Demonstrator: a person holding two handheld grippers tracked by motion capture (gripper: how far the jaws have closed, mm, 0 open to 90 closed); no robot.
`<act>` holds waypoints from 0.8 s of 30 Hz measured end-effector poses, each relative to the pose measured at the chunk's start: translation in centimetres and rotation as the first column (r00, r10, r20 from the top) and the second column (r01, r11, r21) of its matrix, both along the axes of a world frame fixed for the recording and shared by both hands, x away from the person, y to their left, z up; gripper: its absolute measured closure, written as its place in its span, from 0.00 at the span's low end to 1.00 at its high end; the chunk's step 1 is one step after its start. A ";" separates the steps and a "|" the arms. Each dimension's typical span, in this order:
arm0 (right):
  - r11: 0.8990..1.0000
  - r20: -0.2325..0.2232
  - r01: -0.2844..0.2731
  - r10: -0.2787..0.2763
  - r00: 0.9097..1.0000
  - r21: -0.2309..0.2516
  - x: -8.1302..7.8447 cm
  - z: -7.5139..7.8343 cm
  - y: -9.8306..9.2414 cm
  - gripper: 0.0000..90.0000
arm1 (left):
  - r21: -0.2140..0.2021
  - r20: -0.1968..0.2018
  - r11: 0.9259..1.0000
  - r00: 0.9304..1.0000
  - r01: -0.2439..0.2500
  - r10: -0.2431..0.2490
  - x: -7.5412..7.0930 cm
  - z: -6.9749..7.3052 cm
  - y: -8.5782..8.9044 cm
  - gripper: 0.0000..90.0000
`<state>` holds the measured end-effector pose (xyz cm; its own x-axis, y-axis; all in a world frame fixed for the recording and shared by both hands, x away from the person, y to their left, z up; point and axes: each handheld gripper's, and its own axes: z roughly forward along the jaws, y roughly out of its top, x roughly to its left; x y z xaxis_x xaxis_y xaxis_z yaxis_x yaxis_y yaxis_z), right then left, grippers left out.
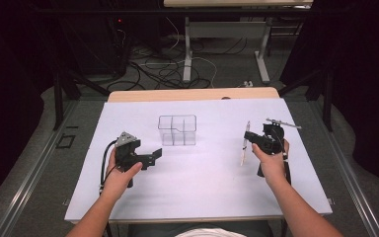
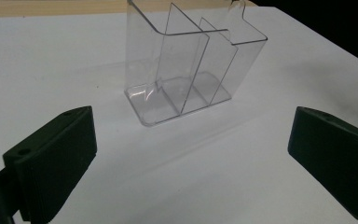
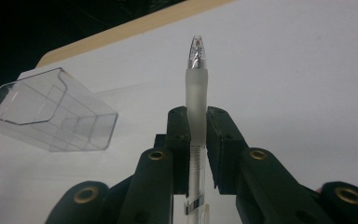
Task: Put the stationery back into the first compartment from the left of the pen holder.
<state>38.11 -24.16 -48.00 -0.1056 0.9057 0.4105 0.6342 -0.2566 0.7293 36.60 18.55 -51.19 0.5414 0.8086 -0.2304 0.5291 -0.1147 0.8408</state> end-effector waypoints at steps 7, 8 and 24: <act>0.996 0.108 -0.075 0.081 0.991 -0.058 -1.0 0.9 1.1 0.89 | -0.018 0.000 1.000 1.000 0.003 -0.003 -0.1 0.3 -0.2 0.01; 0.995 0.116 -0.083 0.090 0.989 -0.061 -1.1 1.0 1.1 0.89 | -0.019 -0.001 1.000 1.000 -0.001 0.001 0.0 0.2 -0.3 0.01; 0.967 0.161 -0.250 0.254 0.954 -0.040 -1.8 1.5 2.7 0.89 | -0.056 -0.013 0.996 0.997 0.073 -0.074 -0.5 0.6 -2.1 0.01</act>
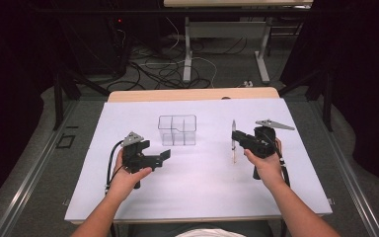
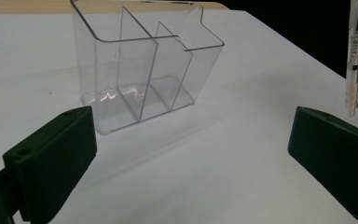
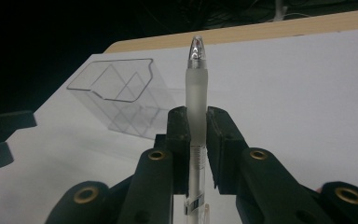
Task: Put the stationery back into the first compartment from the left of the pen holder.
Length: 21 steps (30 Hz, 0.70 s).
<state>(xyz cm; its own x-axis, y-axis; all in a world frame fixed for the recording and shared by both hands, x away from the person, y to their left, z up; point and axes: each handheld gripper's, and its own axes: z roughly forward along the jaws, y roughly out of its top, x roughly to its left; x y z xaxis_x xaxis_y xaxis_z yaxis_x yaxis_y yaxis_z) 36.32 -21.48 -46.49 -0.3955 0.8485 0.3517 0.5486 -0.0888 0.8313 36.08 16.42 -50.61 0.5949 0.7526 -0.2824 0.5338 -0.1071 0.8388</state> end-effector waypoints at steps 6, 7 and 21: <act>0.997 0.016 -0.078 0.078 0.997 0.007 -0.6 0.5 1.5 0.89 | -0.012 0.009 1.000 1.000 0.024 -0.023 -0.2 0.2 -0.3 0.04; 0.996 0.015 -0.085 0.085 0.996 0.010 -0.6 0.5 1.7 0.89 | -0.011 0.010 1.000 1.000 0.026 -0.026 -0.3 0.2 -0.3 0.04; 0.989 0.032 -0.145 0.145 0.989 0.008 -0.7 0.6 4.1 0.89 | -0.046 -0.019 0.997 0.998 0.057 -0.058 -0.4 0.5 -1.5 0.23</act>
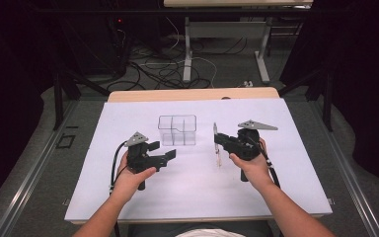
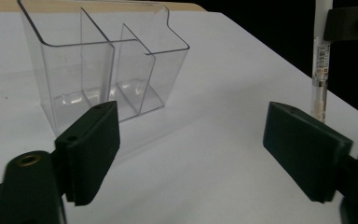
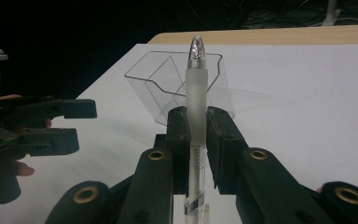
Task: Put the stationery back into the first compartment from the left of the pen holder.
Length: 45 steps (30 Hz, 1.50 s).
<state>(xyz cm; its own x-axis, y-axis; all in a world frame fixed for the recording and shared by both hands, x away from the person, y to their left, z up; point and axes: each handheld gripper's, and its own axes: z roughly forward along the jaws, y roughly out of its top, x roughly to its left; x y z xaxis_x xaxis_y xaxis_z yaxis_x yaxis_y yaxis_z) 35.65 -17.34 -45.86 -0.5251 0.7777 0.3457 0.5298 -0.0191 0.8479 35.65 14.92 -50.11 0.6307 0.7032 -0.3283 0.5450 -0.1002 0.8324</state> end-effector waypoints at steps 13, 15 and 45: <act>0.999 0.024 -0.040 0.039 0.999 0.015 0.0 0.2 2.7 0.89 | 0.003 -0.012 0.996 0.996 0.089 -0.089 -0.1 1.0 -3.4 0.38; 0.999 0.025 -0.040 0.040 0.999 0.016 0.0 0.2 3.0 0.89 | -0.005 -0.021 0.994 0.994 0.105 -0.105 -0.2 1.2 -4.1 0.41; 0.999 0.035 -0.049 0.049 0.998 0.005 -0.5 -0.2 4.0 0.89 | -0.211 -0.175 0.967 0.968 0.139 -0.177 0.6 1.3 -7.4 0.81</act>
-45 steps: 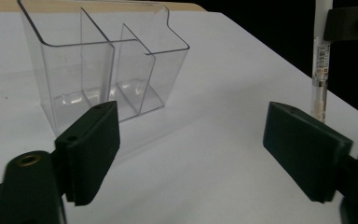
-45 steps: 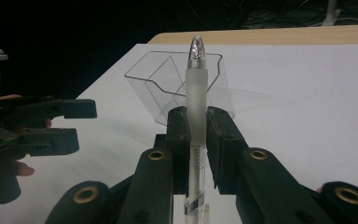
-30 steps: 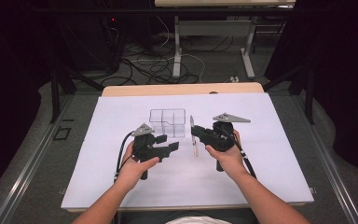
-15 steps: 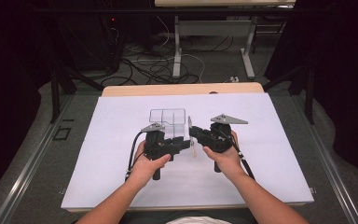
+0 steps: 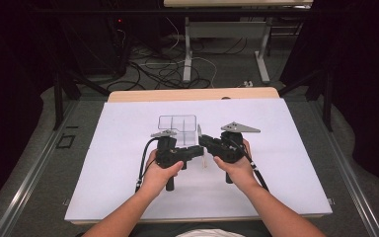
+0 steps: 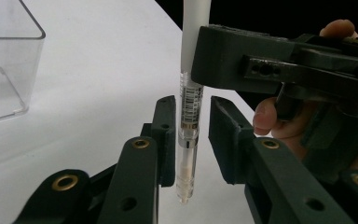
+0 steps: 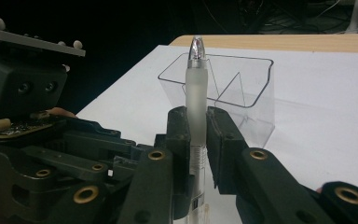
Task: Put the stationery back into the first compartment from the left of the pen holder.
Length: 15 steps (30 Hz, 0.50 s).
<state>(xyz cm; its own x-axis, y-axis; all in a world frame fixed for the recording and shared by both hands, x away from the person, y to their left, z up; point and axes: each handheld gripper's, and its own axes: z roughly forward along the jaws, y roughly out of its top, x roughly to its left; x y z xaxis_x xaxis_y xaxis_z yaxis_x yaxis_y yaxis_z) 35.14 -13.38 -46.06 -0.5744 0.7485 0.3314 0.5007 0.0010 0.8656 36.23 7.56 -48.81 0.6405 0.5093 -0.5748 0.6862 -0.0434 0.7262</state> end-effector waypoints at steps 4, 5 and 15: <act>1.000 -0.002 -0.006 0.006 1.000 0.001 0.0 0.0 0.1 0.89 | 0.007 0.003 1.000 1.000 -0.004 0.004 0.0 0.0 0.0 0.85; 1.000 -0.002 -0.006 0.006 1.000 0.002 0.0 0.0 0.1 0.89 | 0.007 0.005 1.000 1.000 -0.006 0.006 0.0 0.0 0.0 0.86; 1.000 -0.004 -0.006 0.006 1.000 0.003 -0.1 -0.1 0.2 0.89 | 0.013 0.010 1.000 1.000 -0.013 0.013 -0.1 -0.1 0.0 0.88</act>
